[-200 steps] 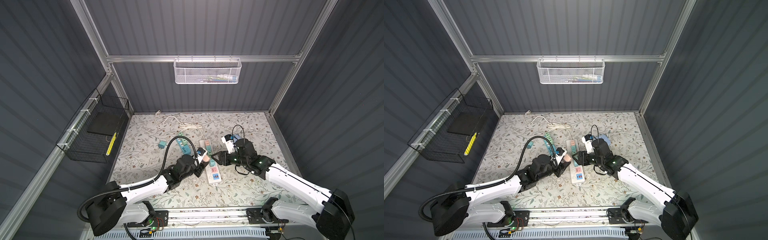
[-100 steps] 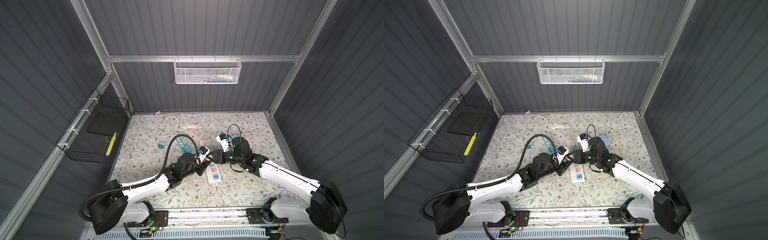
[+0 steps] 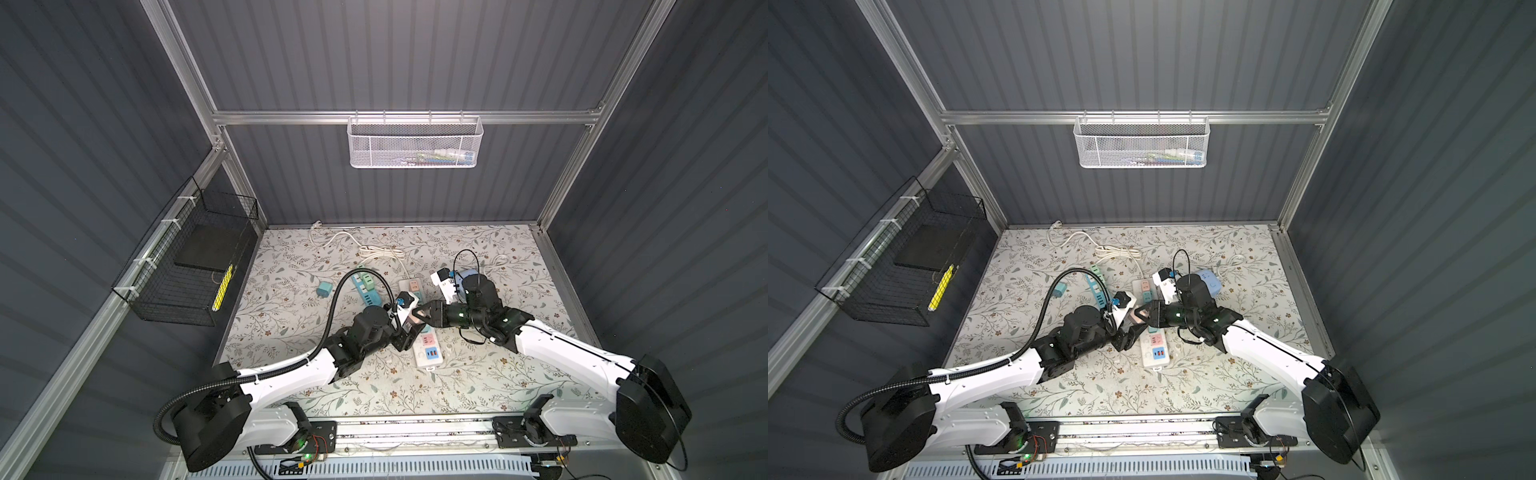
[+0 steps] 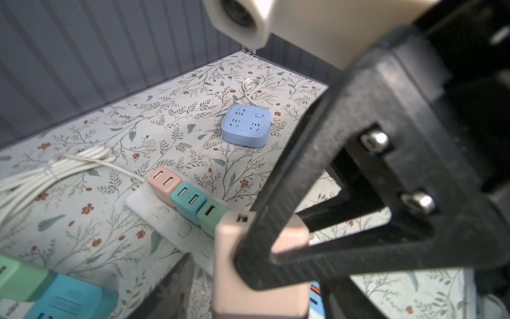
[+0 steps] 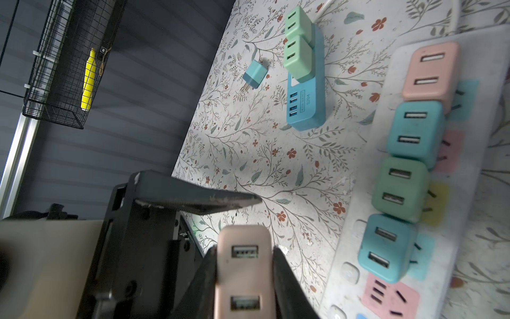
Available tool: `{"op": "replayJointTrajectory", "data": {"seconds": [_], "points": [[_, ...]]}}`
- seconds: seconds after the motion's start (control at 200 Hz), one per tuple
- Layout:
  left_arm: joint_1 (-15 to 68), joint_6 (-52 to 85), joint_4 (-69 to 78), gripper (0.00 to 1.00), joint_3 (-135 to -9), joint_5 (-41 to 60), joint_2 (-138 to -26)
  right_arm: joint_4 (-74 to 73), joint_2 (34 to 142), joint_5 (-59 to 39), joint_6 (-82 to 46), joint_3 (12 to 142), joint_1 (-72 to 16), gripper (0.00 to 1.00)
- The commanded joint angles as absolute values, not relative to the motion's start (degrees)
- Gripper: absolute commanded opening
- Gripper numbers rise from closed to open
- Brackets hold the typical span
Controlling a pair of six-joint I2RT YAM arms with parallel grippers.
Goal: Insert the plug
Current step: 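Close right gripper on the pink adapter while left gripper opens and draws back, then lower pink adapter with right gripper into the socket beside the teal adapter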
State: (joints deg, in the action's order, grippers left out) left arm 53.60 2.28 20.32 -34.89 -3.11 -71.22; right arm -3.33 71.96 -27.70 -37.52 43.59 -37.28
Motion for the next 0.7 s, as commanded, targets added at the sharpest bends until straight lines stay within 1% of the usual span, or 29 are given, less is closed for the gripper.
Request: {"op": "replayJointTrajectory", "data": {"seconds": [0.0,0.055,0.13,0.16,0.245,0.29,0.36,0.42,0.53,0.62,0.695], "points": [[53.90,4.04,18.82,0.84,-34.95,-6.84,-67.29,-2.89,69.33,-24.64,-36.74,43.19,-37.53,0.23],[53.88,5.22,19.21,0.91,-33.05,-8.72,-64.85,-1.70,68.25,-22.39,-36.16,42.99,-37.48,0.23],[53.93,7.34,20.81,0.97,-30.02,-13.02,-61.32,0.15,66.64,-19.80,-35.25,42.59,-37.50,0.23],[53.90,8.22,21.18,0.99,-28.84,-15.67,-60.11,0.84,65.85,-16.68,-35.02,42.10,-37.50,0.23],[53.88,10.55,21.42,1.00,-26.12,-24.92,-57.93,1.96,64.51,-12.15,-34.43,40.31,-37.52,0.22],[53.88,12.66,20.51,1.00,-25.14,-30.59,-57.74,2.79,62.01,-9.59,-34.20,39.31,-37.68,0.22],[53.80,17.63,18.88,1.00,-23.81,-39.73,-58.06,4.13,60.65,-5.94,-34.02,38.00,-38.01,0.22],[53.85,22.43,17.10,1.00,-22.90,-45.64,-58.42,4.48,59.27,-3.55,-34.10,36.56,-38.57,0.22],[53.59,28.46,16.03,1.00,-21.52,-51.87,-60.23,5.91,56.99,4.03,-33.09,34.15,-41.75,0.22],[53.01,31.58,13.46,1.00,-22.50,-53.20,-62.19,5.88,56.25,11.28,-32.25,32.48,-45.70,0.22],[52.78,33.05,10.04,1.00,-24.25,-53.74,-63.33,4.07,56.72,15.11,-31.90,31.16,-48.77,0.22]]}}
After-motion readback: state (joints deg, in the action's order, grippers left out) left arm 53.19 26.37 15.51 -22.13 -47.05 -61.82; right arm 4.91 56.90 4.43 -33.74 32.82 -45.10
